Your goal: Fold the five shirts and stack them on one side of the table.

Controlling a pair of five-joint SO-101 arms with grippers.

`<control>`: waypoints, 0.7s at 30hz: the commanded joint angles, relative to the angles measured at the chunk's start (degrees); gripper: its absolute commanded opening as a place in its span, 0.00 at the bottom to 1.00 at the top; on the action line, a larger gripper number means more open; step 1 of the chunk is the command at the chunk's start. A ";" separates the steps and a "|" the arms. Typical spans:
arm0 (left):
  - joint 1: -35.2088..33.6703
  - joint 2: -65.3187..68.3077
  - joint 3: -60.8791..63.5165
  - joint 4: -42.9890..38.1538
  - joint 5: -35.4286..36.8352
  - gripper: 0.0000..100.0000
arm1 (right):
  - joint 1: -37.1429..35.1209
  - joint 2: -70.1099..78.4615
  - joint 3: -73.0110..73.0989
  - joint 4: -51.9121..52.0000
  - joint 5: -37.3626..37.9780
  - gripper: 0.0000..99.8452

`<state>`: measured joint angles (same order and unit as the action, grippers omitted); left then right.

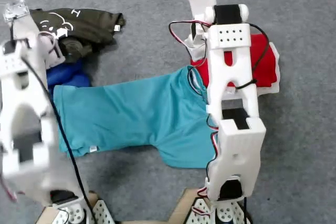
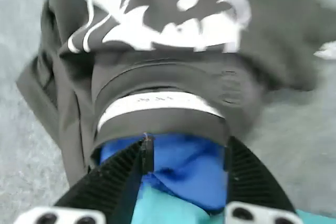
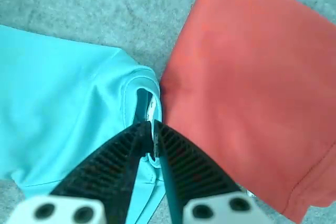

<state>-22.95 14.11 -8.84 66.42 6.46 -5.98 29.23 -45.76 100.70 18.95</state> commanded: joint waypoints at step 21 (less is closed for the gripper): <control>-10.51 51.96 -86.55 31.65 -11.87 0.03 | -0.44 -4.00 -0.04 0.53 0.26 0.01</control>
<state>-28.92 72.57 -92.26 100.09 -5.23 -5.98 29.23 -45.67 100.70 18.95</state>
